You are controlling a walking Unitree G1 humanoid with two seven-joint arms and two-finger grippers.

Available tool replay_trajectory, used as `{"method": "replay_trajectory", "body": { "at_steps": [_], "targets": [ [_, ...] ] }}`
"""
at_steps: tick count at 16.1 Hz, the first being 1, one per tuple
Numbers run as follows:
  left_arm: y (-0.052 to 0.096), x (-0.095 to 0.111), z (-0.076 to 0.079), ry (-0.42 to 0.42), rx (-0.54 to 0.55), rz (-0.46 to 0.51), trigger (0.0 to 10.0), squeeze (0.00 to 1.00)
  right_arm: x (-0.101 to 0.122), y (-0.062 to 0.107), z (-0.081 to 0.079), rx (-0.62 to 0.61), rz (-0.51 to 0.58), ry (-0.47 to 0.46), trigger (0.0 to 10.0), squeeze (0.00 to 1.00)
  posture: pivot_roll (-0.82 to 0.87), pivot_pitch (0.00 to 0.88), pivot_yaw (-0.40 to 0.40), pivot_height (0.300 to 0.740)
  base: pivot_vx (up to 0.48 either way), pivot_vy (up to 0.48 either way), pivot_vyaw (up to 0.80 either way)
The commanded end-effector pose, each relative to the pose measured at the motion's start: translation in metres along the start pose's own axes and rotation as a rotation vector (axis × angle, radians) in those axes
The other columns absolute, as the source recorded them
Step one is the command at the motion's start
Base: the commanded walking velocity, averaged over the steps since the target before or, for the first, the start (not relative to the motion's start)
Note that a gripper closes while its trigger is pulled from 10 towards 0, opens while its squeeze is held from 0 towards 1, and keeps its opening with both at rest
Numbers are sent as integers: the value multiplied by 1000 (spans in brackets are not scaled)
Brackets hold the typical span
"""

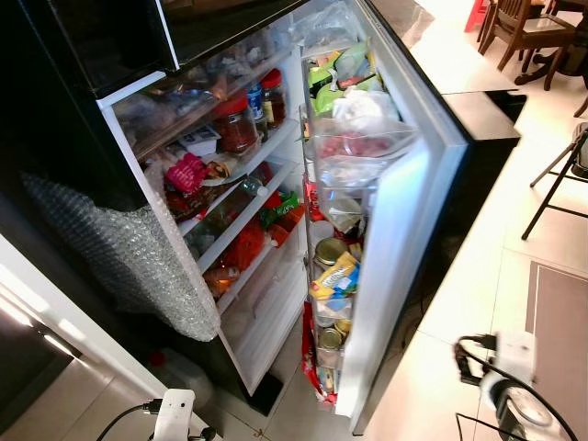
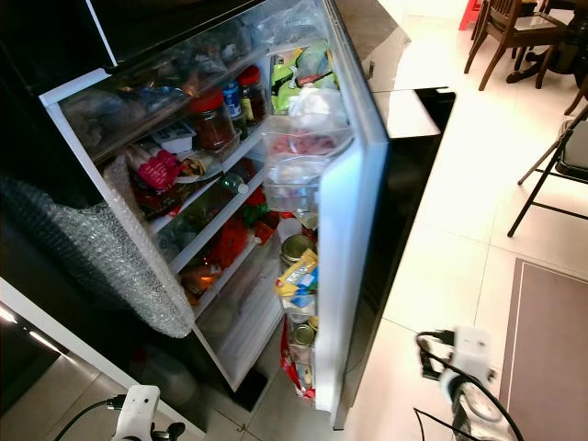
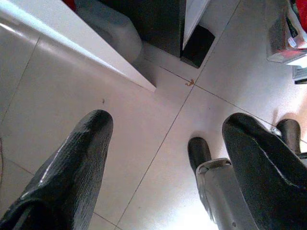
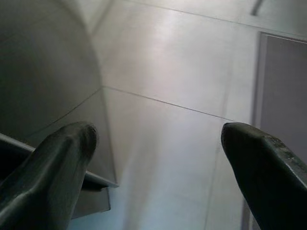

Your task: Restocking fridge

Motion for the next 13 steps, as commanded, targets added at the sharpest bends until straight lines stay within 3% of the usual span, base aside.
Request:
{"method": "replay_trajectory", "body": {
  "at_steps": [1,6,13],
  "targets": [
    [1,-6,-2,-26,4,-20,10000,0,-1,-1,-8,55,-16,30,10000,0,-12,27,50,740,0,0,0],
    [1,-6,-1,-34,-1,-20,10000,0,7,-4,-22,131,14,40,10000,0,-17,23,61,740,0,0,0],
    [1,-5,-5,-48,3,-17,10000,0,47,-13,-73,342,132,57,10000,0,-15,11,70,740,0,0,0]
  ]
}}
Point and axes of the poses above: a point about 5 cm out from each wrist's last joint towards the gripper, its own y axis pointing back from the gripper into the wrist, its own x axis along the axis of the wrist's last joint, z = x × y, the point moved 4 cm from there along -y, pointing out of the wrist towards the gripper, and after that the axes turned 1 degree about -y, right-handed, at the moved point
